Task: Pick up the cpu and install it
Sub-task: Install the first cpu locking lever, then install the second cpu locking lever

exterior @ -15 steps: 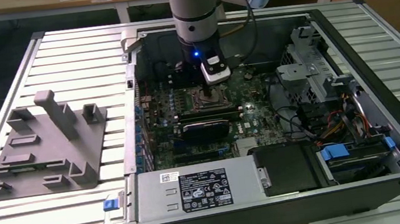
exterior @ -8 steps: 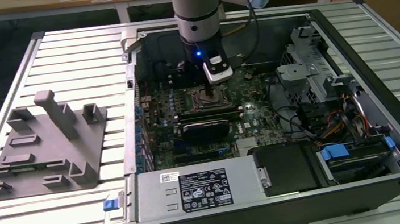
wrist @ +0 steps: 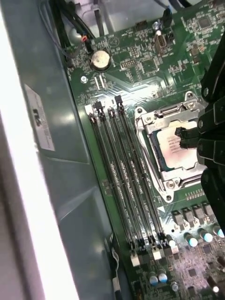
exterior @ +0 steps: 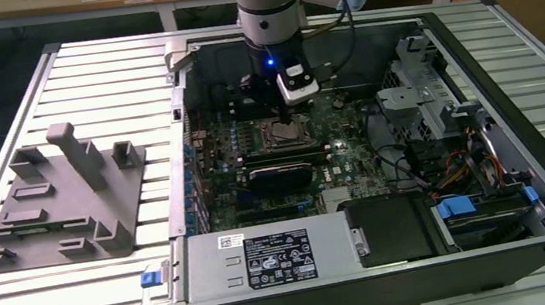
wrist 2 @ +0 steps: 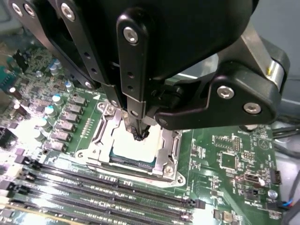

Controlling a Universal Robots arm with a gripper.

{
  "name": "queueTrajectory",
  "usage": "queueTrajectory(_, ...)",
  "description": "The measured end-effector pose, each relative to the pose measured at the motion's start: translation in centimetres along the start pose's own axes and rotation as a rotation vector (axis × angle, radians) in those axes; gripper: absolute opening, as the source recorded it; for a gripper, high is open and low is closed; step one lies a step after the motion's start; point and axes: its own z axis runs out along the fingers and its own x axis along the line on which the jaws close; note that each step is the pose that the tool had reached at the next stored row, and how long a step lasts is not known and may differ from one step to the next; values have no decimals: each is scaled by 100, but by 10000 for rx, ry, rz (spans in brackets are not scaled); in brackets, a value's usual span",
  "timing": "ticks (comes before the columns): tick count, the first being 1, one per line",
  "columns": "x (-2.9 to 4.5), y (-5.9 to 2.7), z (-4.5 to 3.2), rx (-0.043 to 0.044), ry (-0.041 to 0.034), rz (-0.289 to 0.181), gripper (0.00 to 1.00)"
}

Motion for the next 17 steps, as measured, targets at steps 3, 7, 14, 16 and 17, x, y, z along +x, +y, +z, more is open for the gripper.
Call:
queueTrajectory(3,-8,-8,-10,-1,0,0,11)
queueTrajectory(7,-24,-25,-12,-1,0,1,11)
queueTrajectory(14,-33,-27,-12,0,0,0,11)
queueTrajectory(16,-33,-27,-12,0,0,1,11)
queueTrajectory(17,-33,-27,-12,0,0,1,11)
